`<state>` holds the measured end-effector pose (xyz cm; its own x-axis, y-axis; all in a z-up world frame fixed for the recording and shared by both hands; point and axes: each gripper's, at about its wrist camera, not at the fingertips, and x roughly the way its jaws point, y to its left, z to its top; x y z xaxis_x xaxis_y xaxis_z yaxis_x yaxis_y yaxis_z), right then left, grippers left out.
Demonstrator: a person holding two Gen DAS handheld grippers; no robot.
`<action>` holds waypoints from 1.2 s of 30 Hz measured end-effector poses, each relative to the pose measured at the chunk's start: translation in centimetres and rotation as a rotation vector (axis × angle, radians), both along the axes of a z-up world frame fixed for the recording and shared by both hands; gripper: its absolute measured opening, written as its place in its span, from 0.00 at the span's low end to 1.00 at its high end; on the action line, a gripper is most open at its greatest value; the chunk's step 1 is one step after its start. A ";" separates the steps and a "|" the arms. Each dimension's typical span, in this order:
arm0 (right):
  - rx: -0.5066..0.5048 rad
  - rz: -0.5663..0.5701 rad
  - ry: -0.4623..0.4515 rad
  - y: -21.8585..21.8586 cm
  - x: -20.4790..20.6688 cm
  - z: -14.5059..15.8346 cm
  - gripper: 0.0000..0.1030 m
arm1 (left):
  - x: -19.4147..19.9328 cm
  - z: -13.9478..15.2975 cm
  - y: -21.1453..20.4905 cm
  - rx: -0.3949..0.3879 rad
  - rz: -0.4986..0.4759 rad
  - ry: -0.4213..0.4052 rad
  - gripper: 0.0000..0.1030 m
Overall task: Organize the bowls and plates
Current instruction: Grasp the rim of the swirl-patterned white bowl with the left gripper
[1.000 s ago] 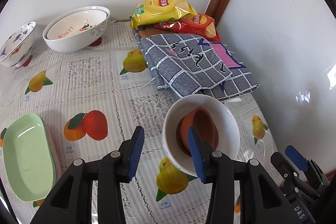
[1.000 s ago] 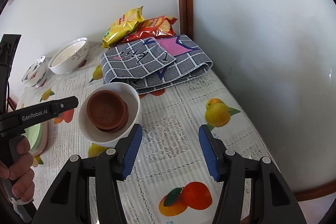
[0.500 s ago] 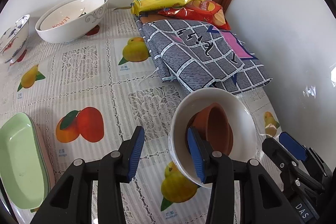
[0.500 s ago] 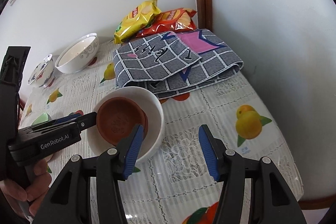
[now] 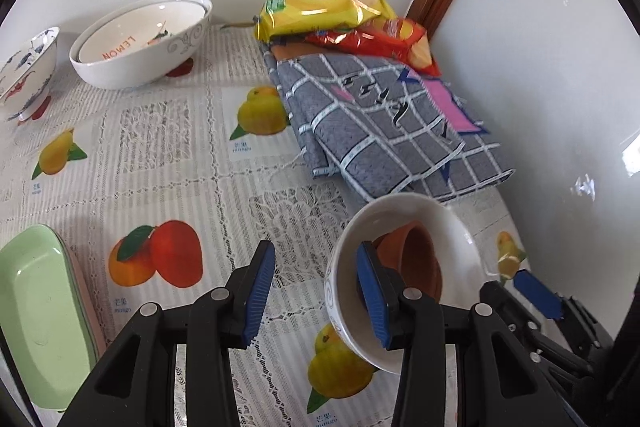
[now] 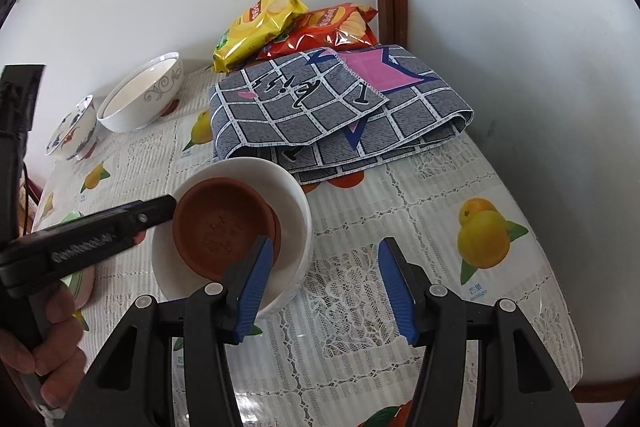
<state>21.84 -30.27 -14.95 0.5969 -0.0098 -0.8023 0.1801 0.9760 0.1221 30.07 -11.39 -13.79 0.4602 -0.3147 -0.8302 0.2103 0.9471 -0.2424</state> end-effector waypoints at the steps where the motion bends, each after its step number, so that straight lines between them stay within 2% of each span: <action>1: -0.003 -0.003 -0.002 -0.1 -0.1 0.0 0.54 | -0.1 0.4 0.0 -0.008 -0.008 -0.015 0.38; 5: 0.002 -0.013 -0.008 -0.5 -0.3 0.1 0.54 | -0.6 1.2 -0.7 -0.039 -0.059 -0.044 0.37; 8: 0.002 -0.024 -0.009 -0.9 -0.8 0.1 0.54 | -1.0 1.2 -1.6 -0.053 -0.101 -0.043 0.32; 11: -0.001 -0.038 -0.009 -1.5 -1.3 0.0 0.54 | -1.4 0.9 -2.7 -0.049 -0.133 -0.040 0.22; 17: 0.000 -0.067 -0.011 -2.7 -2.4 0.1 0.54 | -1.6 -0.1 -3.8 -0.016 -0.132 -0.034 0.14; 19: 0.003 -0.070 -0.013 -3.0 -2.6 0.1 0.54 | -1.5 -0.2 -3.9 -0.010 -0.128 -0.038 0.09; 26: 0.009 -0.071 -0.010 -3.3 -2.9 -0.2 0.54 | -1.3 -0.3 -3.8 -0.004 -0.116 -0.042 0.08; 36: 0.010 -0.078 -0.014 -3.5 -3.3 -0.2 0.54 | -1.6 -0.1 -3.1 -0.056 -0.101 -0.021 0.08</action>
